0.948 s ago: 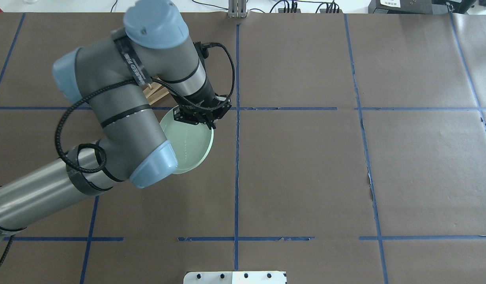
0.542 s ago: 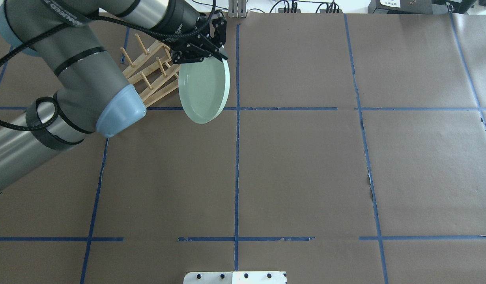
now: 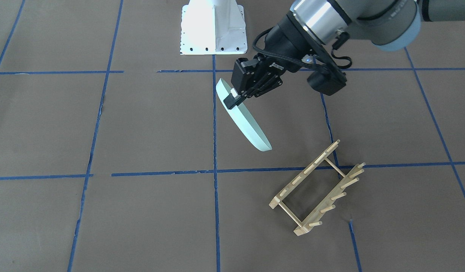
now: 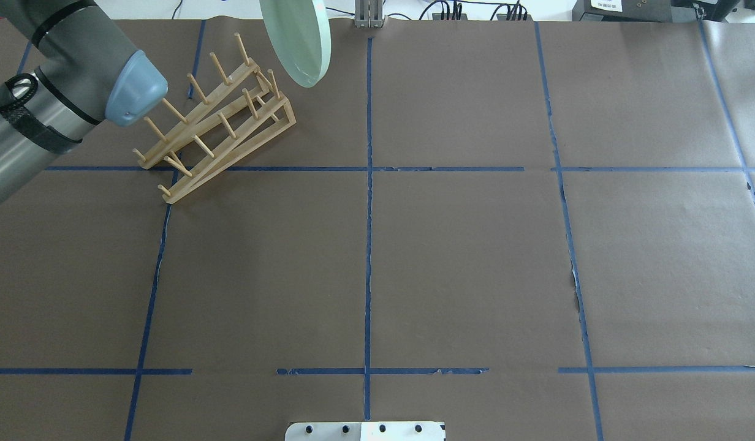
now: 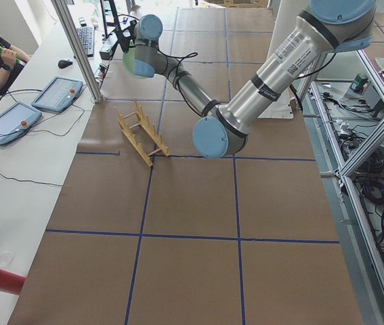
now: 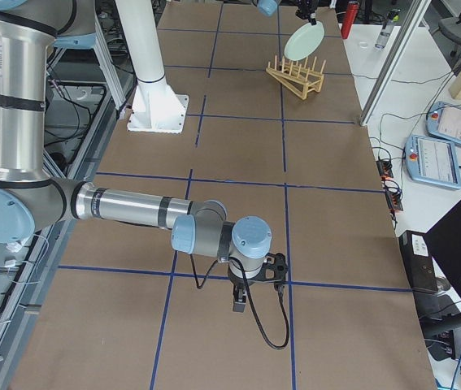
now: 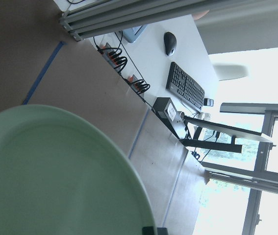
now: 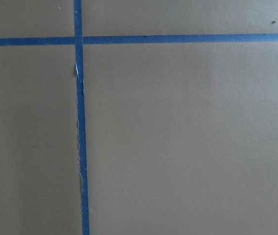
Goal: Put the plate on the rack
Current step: 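Lift the plate with the left gripper, tilting it upright, then carry the upright plate with the left gripper and lower it between rack pegs, then open the left gripper and pull it back from the plate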
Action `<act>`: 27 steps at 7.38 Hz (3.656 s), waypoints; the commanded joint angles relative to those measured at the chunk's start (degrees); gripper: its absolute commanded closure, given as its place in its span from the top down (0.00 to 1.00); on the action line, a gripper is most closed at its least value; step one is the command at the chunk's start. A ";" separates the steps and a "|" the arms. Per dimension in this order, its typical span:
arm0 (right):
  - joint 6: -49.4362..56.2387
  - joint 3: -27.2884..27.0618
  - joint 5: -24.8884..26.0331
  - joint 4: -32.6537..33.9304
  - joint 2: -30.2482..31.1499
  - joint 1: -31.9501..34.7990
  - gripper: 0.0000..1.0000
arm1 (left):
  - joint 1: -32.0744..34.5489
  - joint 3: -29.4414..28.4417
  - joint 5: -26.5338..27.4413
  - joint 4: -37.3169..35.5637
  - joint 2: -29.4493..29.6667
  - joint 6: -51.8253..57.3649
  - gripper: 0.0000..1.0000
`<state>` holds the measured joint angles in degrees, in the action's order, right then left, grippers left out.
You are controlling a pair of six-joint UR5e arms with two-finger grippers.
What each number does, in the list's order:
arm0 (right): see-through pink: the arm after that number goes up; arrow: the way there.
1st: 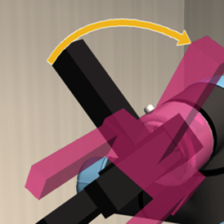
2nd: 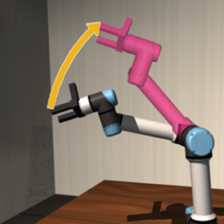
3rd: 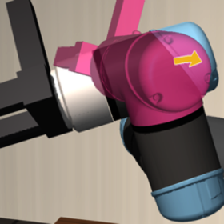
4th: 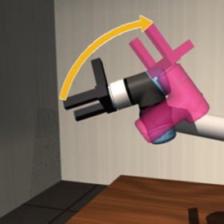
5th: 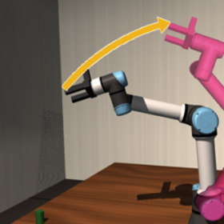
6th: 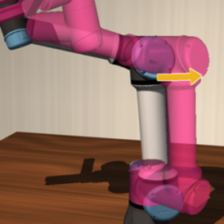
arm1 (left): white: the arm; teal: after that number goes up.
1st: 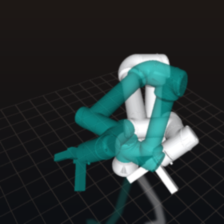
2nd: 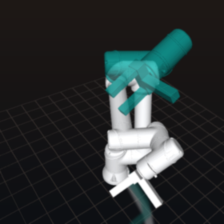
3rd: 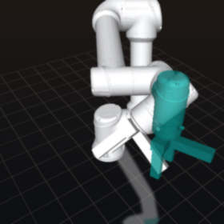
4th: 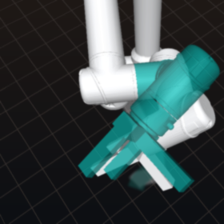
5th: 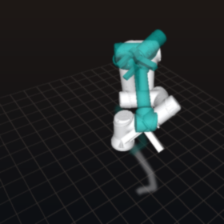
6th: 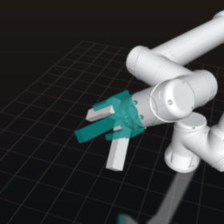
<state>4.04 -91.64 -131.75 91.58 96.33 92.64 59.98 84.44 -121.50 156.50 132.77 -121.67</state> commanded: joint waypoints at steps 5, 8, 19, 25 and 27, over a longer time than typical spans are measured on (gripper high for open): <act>0.00 0.06 0.00 0.00 0.00 0.00 1.00 | 0.22 -12.97 9.17 25.96 -8.67 -4.71 0.00; 0.00 0.06 0.00 0.00 0.00 0.08 1.00 | -0.39 -14.04 12.95 25.88 -8.67 -4.71 0.00; 0.00 -0.03 0.00 0.00 0.00 0.08 1.00 | -5.49 -15.37 20.43 22.46 -9.55 -3.48 1.00; 0.00 -0.03 0.00 0.00 0.00 0.09 1.00 | -2.78 4.90 -1.62 -16.02 -22.97 35.09 1.00; 0.00 -0.03 0.00 0.00 0.00 0.00 1.00 | -2.33 14.56 -1.72 -34.58 -30.61 59.15 1.00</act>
<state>4.04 -91.67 -131.75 91.58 96.33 92.67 57.14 93.11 -122.73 133.50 106.62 -76.91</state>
